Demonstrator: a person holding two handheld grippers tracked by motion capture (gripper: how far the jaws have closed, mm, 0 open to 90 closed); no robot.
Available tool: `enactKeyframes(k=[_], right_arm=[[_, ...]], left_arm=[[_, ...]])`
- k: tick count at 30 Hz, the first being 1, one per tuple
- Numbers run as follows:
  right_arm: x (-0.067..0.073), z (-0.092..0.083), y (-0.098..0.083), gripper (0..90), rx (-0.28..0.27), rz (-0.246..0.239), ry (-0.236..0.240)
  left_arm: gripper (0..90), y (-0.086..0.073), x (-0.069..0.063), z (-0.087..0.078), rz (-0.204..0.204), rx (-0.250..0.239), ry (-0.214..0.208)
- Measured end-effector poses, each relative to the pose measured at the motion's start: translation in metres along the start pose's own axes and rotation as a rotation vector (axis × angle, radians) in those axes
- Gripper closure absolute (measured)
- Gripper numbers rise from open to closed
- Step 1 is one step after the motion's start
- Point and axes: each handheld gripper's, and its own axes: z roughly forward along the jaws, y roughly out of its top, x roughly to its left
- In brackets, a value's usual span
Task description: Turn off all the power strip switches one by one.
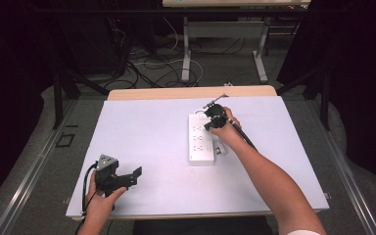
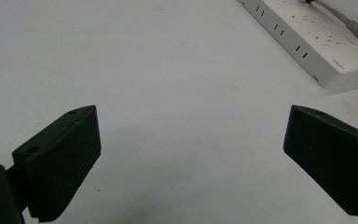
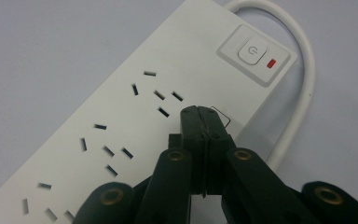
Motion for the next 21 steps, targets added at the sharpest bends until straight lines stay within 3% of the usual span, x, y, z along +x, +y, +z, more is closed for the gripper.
enactKeyframes(k=[4, 5, 8, 11, 14, 21], right_arm=[[-0.0001, 0.0016, -0.0009, 90.0, -0.027, -0.003, 0.002], [0.0006, -0.0003, -0.0002, 90.0, 0.005, 0.003, -0.004], [-0.0001, 0.0000, -0.0004, 90.0, 0.004, -0.004, -0.003], [-0.0010, 0.0016, -0.0019, 90.0, -0.028, -0.016, 0.008], [0.0004, 0.0016, -0.0026, 90.0, -0.002, 0.005, 0.003], [0.0000, 0.0008, -0.0039, 90.0, -0.002, -0.003, 0.004]], left_arm=[[3.9, 0.0001, -0.0001, -0.0001, 0.001, 0.000, 0.000], [3.9, 0.0001, -0.0001, -0.0001, 0.000, 0.000, 0.000], [3.9, 0.0001, -0.0002, 0.0001, 0.002, 0.001, 0.000], [3.9, 0.0001, -0.0003, 0.0000, 0.001, 0.001, 0.000], [3.9, 0.0001, -0.0002, 0.0001, 0.001, 0.001, 0.000], [3.9, 0.0003, -0.0006, 0.0000, 0.002, 0.001, 0.000]])
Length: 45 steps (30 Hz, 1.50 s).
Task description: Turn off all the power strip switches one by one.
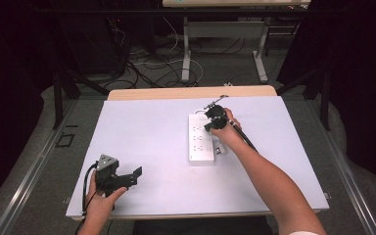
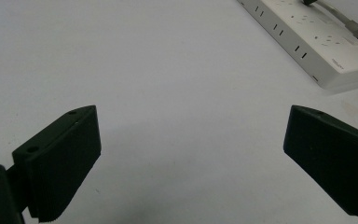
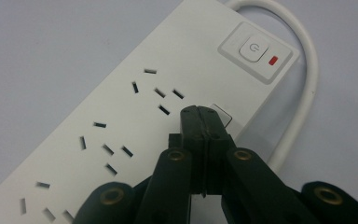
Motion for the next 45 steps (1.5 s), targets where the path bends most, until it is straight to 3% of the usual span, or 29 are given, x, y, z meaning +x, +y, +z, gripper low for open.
enactKeyframes(k=[2, 7, 8, 9, 10, 11, 13, 23, 24, 27, 29, 30, 31, 34, 36, 38, 42, 45], right_arm=[[0.000, 0.001, -0.001, 90.0, -0.023, -0.004, 0.001], [0.001, -0.003, -0.002, 90.0, 0.006, -0.006, 0.006], [0.001, -0.002, -0.003, 90.0, -0.019, -0.007, 0.014], [0.002, -0.005, -0.003, 90.0, 0.032, 0.014, 0.010], [0.001, -0.003, -0.005, 90.0, -0.011, 0.000, 0.015], [0.002, -0.007, -0.004, 90.0, 0.045, 0.000, 0.013], [0.002, -0.005, -0.007, 90.0, -0.007, -0.002, 0.022], [0.006, -0.014, -0.013, 90.0, -0.006, -0.042, 0.042], [0.007, -0.018, -0.012, 90.0, 0.050, -0.041, 0.037], [0.007, -0.014, -0.017, 90.0, -0.041, -0.055, 0.052], [0.008, -0.019, -0.016, 90.0, 0.029, -0.066, 0.047], [0.010, -0.018, -0.017, 90.0, -0.001, -0.045, 0.048], [0.010, -0.020, -0.017, 90.0, 0.030, -0.057, 0.045], [0.012, -0.018, -0.018, 90.0, 0.004, -0.079, 0.054], [0.014, -0.021, -0.017, 90.0, 0.055, -0.087, 0.048], [0.015, -0.019, -0.018, 90.0, 0.033, -0.092, 0.057], [0.015, -0.020, -0.019, 90.0, 0.063, -0.104, 0.057], [0.015, -0.018, -0.020, 90.0, 0.031, -0.097, 0.065]], left_arm=[[3.9, 0.000, 0.000, 0.000, -0.001, -0.002, 0.000], [3.9, 0.000, 0.000, 0.001, -0.001, -0.002, -0.001], [3.9, 0.000, 0.000, 0.001, -0.001, -0.002, 0.000], [3.9, 0.000, 0.000, 0.001, -0.002, -0.002, -0.001], [3.9, 0.000, 0.000, 0.001, -0.001, -0.002, 0.000], [3.9, 0.000, 0.000, 0.001, -0.002, -0.002, 0.000], [3.9, 0.000, -0.001, 0.000, -0.001, 0.002, 0.000], [3.9, 0.000, -0.001, 0.001, -0.003, 0.003, 0.000], [3.9, 0.000, -0.001, 0.001, -0.003, 0.002, 0.000], [3.9, 0.000, -0.001, 0.002, -0.001, 0.003, 0.001], [3.9, 0.000, -0.001, 0.002, -0.001, 0.005, 0.001], [3.9, 0.000, -0.001, 0.002, 0.000, 0.005, 0.001], [3.9, 0.000, -0.001, 0.002, -0.001, 0.005, 0.001], [3.9, 0.000, -0.001, 0.002, -0.001, 0.005, 0.002], [3.9, 0.000, -0.001, 0.002, -0.001, 0.005, 0.002], [3.9, 0.000, -0.001, 0.002, -0.001, 0.005, 0.003], [3.9, 0.000, -0.001, 0.001, -0.001, 0.004, 0.000], [3.9, -0.001, -0.001, 0.001, -0.002, -0.001, 0.004]])
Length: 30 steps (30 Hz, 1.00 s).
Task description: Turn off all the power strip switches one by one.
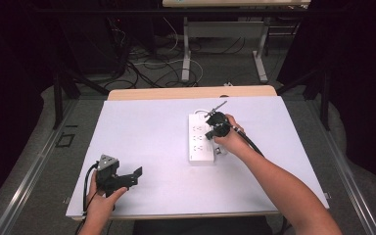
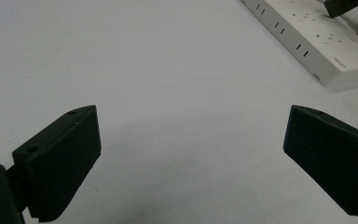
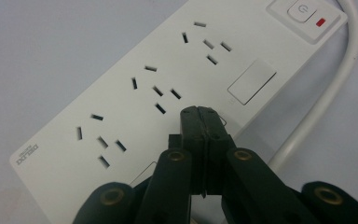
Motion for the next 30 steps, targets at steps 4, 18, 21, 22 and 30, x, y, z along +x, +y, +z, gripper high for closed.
enactKeyframes(k=[4, 18, 21, 22, 30], right_arm=[[-0.0007, -0.0016, -0.0017, 90.0, 0.003, 0.001, 0.002], [0.0001, 0.0023, -0.0083, 90.0, -0.058, 0.012, 0.036], [0.0020, 0.0002, -0.0082, 90.0, -0.030, 0.007, 0.020], [0.0023, -0.0006, -0.0081, 90.0, -0.019, 0.017, 0.021], [0.0028, -0.0010, -0.0076, 90.0, -0.008, 0.007, 0.011]], left_arm=[[3.9, 0.0002, -0.0003, -0.0002, 0.002, 0.006, 0.000], [3.9, 0.0003, -0.0007, -0.0002, 0.003, 0.005, 0.000], [3.9, 0.0003, -0.0008, -0.0002, 0.003, 0.006, 0.001], [3.9, 0.0004, -0.0010, -0.0003, 0.003, 0.005, 0.002], [3.9, 0.0004, -0.0009, -0.0004, 0.003, 0.005, 0.002]])
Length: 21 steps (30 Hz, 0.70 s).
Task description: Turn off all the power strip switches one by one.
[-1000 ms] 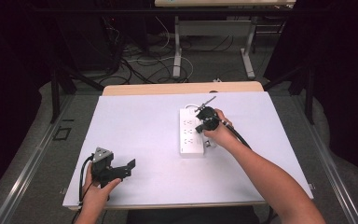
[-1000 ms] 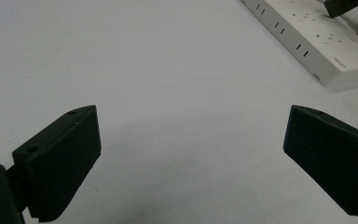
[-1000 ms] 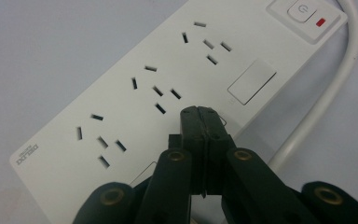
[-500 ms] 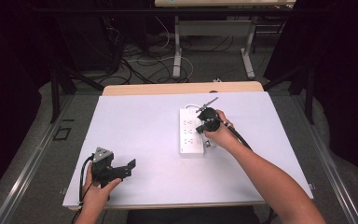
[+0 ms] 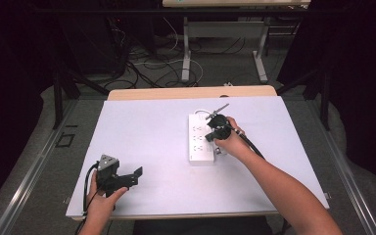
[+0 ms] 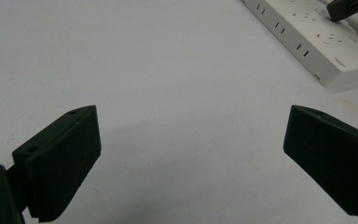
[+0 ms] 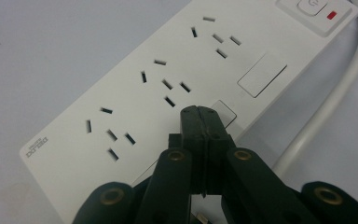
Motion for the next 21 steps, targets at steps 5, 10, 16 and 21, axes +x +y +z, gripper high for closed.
enactKeyframes(k=[5, 10, 16, 21], right_arm=[[0.001, 0.001, -0.001, 90.0, -0.021, 0.013, 0.006], [0.003, -0.001, 0.000, 90.0, 0.007, -0.008, 0.011], [0.006, -0.005, -0.001, 90.0, -0.029, -0.013, 0.015], [0.009, -0.010, -0.001, 90.0, 0.004, -0.025, 0.016]], left_arm=[[3.9, 0.000, 0.001, 0.000, -0.002, -0.002, 0.002], [3.9, 0.000, 0.000, 0.000, -0.002, -0.003, 0.001], [3.9, 0.000, 0.000, 0.000, -0.002, -0.003, 0.001], [3.9, 0.000, 0.000, 0.000, -0.002, -0.004, 0.000]])
